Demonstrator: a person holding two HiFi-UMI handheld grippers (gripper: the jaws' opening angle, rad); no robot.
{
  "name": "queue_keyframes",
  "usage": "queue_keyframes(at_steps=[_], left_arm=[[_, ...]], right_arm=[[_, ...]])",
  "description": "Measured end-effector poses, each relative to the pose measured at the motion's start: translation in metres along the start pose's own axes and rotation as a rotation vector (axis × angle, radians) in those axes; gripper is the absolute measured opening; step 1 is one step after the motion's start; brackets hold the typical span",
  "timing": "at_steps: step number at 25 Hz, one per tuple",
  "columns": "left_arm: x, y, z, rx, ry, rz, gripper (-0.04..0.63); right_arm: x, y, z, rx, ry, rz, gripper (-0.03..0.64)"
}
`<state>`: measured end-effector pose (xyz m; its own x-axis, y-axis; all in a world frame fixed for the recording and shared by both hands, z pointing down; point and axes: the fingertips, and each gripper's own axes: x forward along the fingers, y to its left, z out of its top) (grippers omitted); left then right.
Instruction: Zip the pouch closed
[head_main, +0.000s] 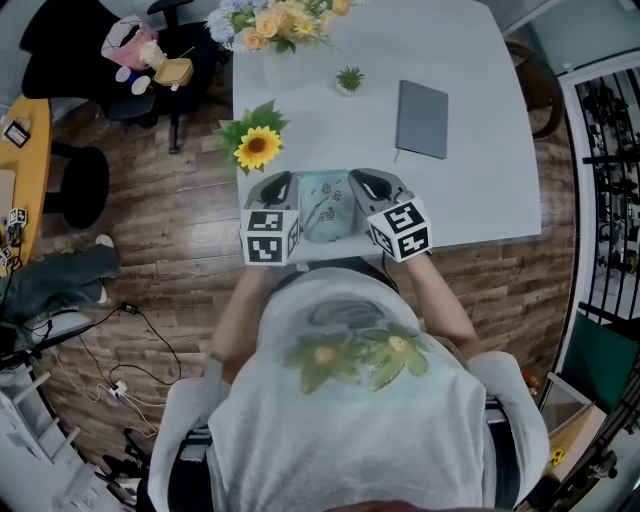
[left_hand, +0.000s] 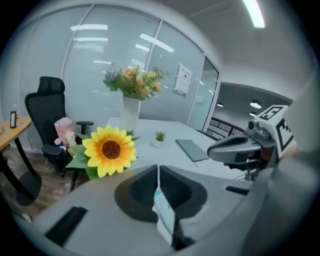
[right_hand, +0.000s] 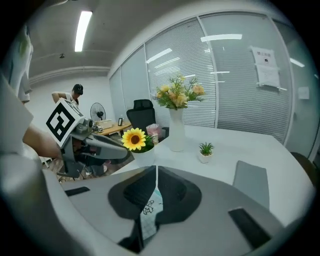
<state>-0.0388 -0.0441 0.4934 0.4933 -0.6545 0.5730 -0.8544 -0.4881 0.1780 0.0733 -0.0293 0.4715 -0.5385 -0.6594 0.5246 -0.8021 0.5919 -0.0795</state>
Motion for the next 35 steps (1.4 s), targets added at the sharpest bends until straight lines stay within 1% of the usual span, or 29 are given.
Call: queue_keyframes(at_steps=[1, 4, 6, 10, 14, 23, 35], left_arm=[[-0.004, -0.002, 0.006, 0.012, -0.024, 0.009, 0.007], [-0.015, -0.014, 0.019, 0.037, -0.076, 0.000, 0.005], [-0.021, -0.023, 0.024, 0.042, -0.093, -0.016, 0.005], [-0.029, -0.040, 0.026, 0.050, -0.100, -0.038, 0.005], [-0.033, -0.051, 0.026, 0.047, -0.089, -0.058, 0.003], [-0.047, -0.067, 0.025, 0.033, -0.098, -0.073, 0.004], [-0.069, -0.085, 0.026, 0.051, -0.134, -0.083, 0.003]], right_arm=[[-0.003, 0.004, 0.003, 0.009, -0.011, -0.004, 0.024], [-0.011, 0.012, 0.010, 0.038, -0.034, -0.037, 0.017], [-0.016, 0.016, 0.012, 0.059, -0.042, -0.062, 0.017], [-0.026, 0.022, 0.016, 0.087, -0.062, -0.097, 0.017], [-0.033, 0.029, 0.023, 0.112, -0.080, -0.102, 0.017], [-0.047, 0.043, 0.030, 0.081, -0.097, -0.112, 0.017], [-0.066, 0.060, 0.030, 0.068, -0.122, -0.121, 0.017]])
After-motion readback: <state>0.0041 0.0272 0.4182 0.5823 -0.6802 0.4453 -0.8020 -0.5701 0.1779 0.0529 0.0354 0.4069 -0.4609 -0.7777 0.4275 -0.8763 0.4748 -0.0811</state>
